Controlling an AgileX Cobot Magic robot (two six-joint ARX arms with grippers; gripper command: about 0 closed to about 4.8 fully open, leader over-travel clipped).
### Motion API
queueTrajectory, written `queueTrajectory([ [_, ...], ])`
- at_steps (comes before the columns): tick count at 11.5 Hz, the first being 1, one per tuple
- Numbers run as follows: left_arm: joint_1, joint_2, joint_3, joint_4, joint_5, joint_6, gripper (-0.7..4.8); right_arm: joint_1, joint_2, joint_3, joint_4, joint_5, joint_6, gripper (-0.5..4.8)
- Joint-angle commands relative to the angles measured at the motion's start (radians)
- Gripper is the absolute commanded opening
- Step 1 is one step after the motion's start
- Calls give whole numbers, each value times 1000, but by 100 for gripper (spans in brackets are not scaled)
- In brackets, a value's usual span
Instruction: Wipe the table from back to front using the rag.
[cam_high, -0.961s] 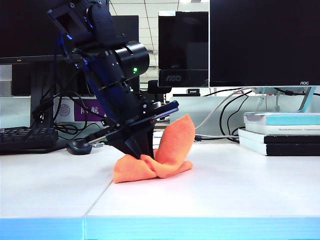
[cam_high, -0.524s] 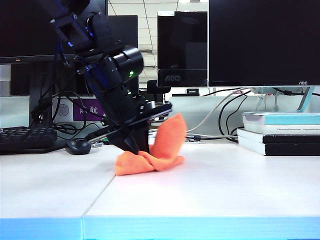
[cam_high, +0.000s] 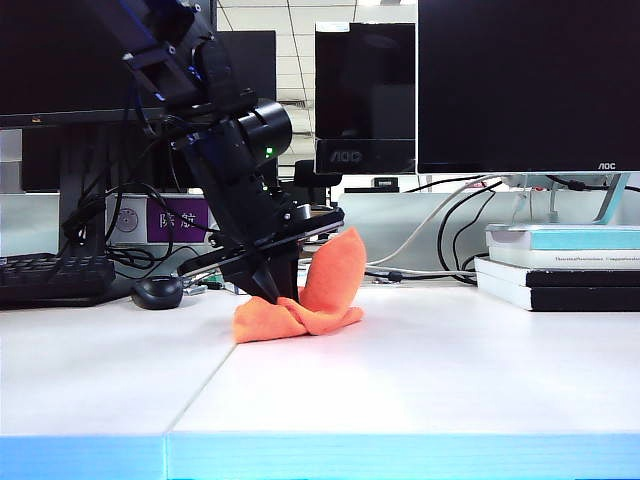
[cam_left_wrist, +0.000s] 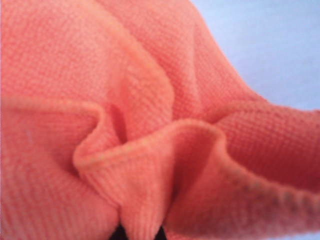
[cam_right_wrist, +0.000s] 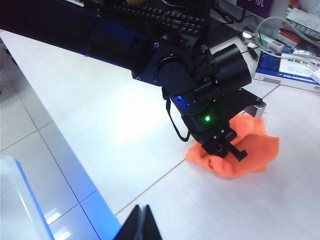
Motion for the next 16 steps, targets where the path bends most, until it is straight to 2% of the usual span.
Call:
queueTrajectory([
  [1,9,50,31,-42,-80,16,-5,2,-3,6,4,-1,2,-1],
  [7,50,100,156,-78,-100,28,-5,2,-3,6,3,0,2,-1],
  [11,93,132,165,-71,-96,23,-5,2,-3,6,4,0,2,-1],
  [16,100,153,191,-36,-96,25,-5,2,-2,6,6,0,2,-1],
])
